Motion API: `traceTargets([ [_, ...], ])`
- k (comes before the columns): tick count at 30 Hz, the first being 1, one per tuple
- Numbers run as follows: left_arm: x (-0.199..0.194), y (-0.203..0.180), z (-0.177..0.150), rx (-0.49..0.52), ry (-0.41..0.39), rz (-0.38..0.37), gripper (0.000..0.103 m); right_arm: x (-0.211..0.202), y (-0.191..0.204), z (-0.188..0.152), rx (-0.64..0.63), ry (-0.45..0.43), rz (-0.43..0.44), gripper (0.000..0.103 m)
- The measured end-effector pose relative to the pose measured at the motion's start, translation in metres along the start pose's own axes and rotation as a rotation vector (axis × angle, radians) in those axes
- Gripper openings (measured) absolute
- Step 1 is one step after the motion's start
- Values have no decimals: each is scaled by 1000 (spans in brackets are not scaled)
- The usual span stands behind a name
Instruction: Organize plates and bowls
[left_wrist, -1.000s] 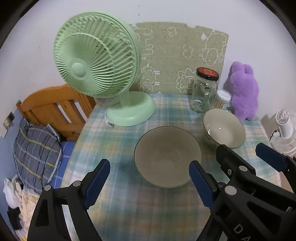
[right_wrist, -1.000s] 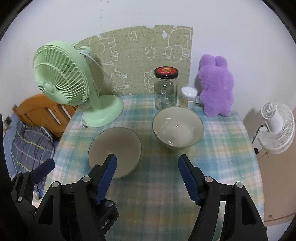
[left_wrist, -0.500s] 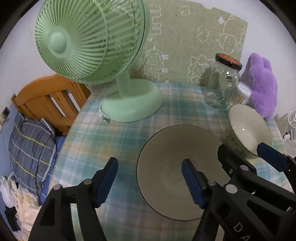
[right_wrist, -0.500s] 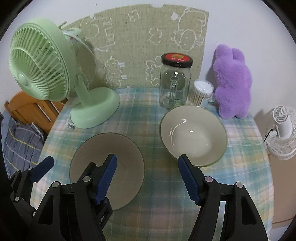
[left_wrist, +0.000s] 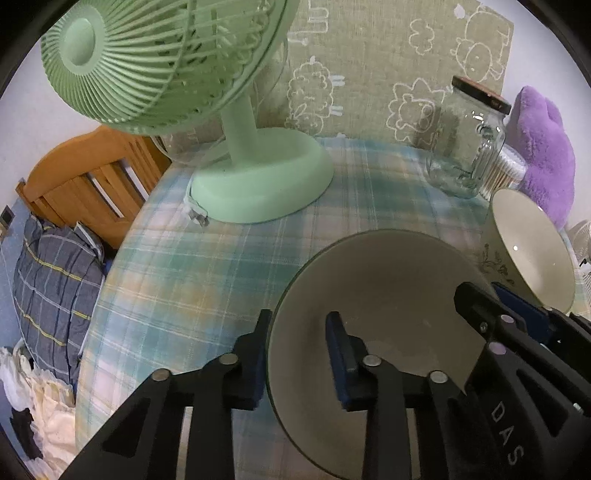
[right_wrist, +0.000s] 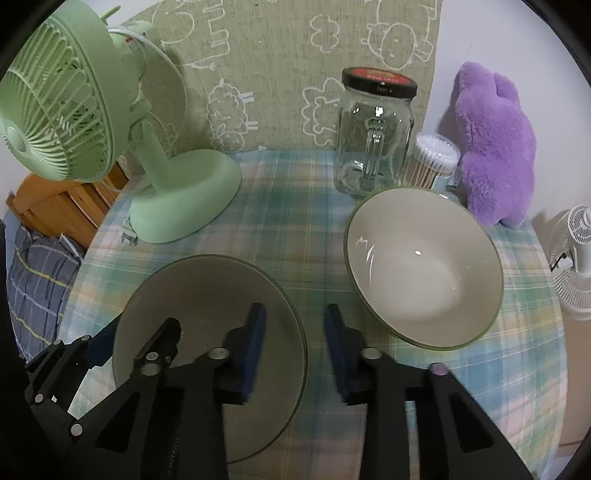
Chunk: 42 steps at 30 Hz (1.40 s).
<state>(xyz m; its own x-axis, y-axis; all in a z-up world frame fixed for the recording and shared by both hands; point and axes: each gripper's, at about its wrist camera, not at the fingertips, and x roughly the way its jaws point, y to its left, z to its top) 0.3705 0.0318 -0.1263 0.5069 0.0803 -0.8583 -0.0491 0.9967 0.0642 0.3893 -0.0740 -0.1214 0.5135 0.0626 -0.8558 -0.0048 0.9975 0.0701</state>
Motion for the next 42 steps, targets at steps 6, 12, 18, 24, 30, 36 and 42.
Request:
traceTargets([
  [6, 0, 1, 0, 7, -5, 8, 21, 3, 1, 0, 1, 4, 11, 20],
  [12, -2, 1, -1, 5, 14, 1, 21, 1, 1, 0, 6, 12, 10, 20],
  [18, -10, 2, -7, 7, 19, -1, 21, -7, 1, -6, 6, 19, 7, 20],
  [24, -24, 3, -13, 9, 12, 0, 21, -19, 2, -12, 11, 20, 8, 20],
  [30, -45, 2, -18, 14, -3, -4, 21, -39, 2, -18, 14, 8, 4, 20],
  [36, -72, 3, -19, 13, -27, -7, 21, -67, 2, -20, 19, -9, 2, 20],
  [42, -106, 5, -23, 4, -51, -13, 21, -103, 4, -24, 19, -31, 1, 20],
])
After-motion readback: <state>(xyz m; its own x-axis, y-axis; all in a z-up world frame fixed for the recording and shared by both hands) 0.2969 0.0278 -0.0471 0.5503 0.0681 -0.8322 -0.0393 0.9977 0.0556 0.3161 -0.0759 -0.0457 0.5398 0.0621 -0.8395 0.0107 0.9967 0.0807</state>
